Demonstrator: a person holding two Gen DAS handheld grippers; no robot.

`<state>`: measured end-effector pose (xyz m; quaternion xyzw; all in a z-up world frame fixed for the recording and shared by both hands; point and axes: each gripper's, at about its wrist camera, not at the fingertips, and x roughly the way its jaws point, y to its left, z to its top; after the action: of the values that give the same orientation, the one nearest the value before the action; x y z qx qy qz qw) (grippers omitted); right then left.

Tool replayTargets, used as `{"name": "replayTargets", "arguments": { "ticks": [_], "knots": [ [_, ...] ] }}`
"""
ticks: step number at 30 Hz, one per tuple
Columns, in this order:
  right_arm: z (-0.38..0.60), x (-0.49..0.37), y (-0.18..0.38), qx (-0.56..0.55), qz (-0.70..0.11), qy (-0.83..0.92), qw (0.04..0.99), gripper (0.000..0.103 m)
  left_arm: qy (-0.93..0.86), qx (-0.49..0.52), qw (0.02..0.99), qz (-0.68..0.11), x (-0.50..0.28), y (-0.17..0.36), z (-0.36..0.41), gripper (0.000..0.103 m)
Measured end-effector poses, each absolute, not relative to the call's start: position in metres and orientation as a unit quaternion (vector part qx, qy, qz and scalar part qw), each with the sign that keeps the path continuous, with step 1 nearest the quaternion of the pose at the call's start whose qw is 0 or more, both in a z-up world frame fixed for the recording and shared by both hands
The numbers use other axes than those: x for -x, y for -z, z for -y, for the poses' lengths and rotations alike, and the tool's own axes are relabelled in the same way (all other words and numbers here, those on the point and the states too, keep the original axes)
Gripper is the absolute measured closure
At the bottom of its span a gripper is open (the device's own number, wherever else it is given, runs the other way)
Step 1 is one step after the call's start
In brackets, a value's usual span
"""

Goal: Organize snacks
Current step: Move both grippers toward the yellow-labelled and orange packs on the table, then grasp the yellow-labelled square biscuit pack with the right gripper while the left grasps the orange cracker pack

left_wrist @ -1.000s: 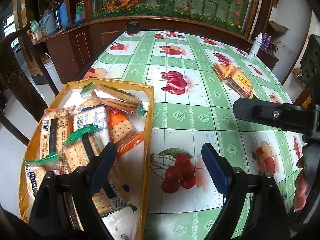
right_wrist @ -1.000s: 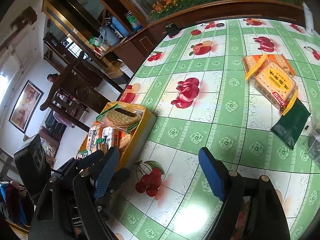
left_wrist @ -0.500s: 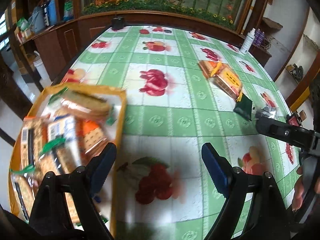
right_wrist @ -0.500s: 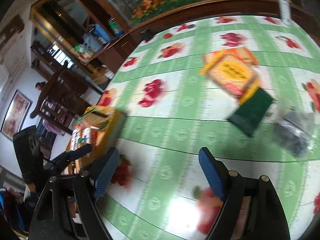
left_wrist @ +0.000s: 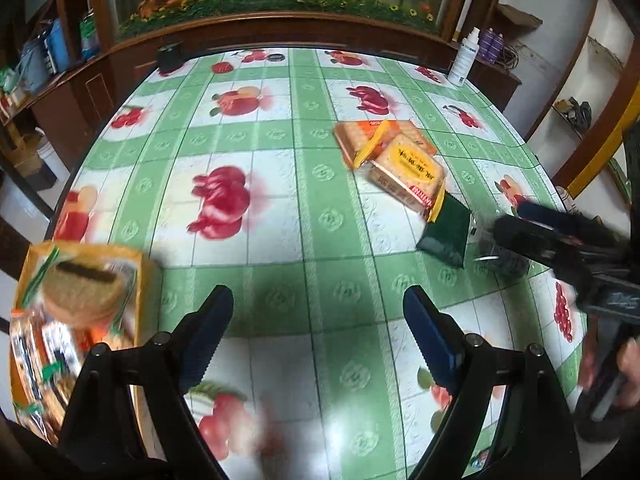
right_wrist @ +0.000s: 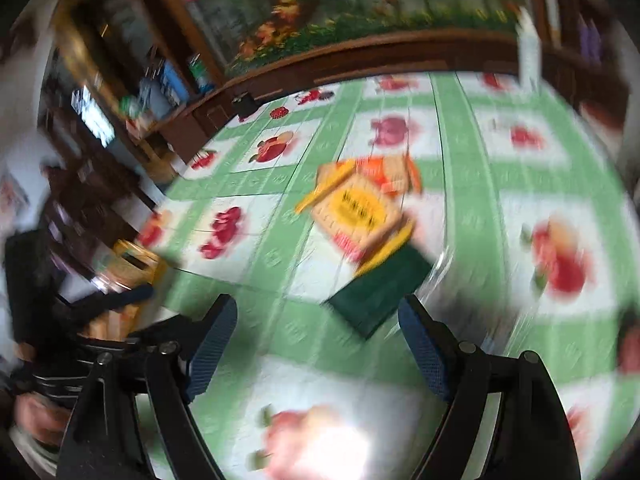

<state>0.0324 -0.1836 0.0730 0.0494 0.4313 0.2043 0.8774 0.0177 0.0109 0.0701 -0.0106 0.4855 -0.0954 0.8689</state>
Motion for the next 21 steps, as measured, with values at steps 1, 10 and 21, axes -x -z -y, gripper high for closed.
{"name": "replayTargets", "arguments": {
  "ticks": [1,10,21],
  "knots": [
    [0.177,-0.040,-0.074,-0.006,-0.425,-0.198,0.884,0.020,0.096,0.011,0.869,-0.486,-0.020,-0.070,-0.010,0.016],
    [0.145,-0.099,-0.050,0.133,-0.426,-0.236,0.863,0.016,0.088,0.019,0.858,-0.506,-0.043,-0.059,-0.015,0.016],
    [0.134,-0.137,-0.019,0.177,-0.460,-0.235,0.838,0.002,0.068,0.020,0.854,-0.516,-0.072,-0.059,-0.028,0.016]
  ]
}}
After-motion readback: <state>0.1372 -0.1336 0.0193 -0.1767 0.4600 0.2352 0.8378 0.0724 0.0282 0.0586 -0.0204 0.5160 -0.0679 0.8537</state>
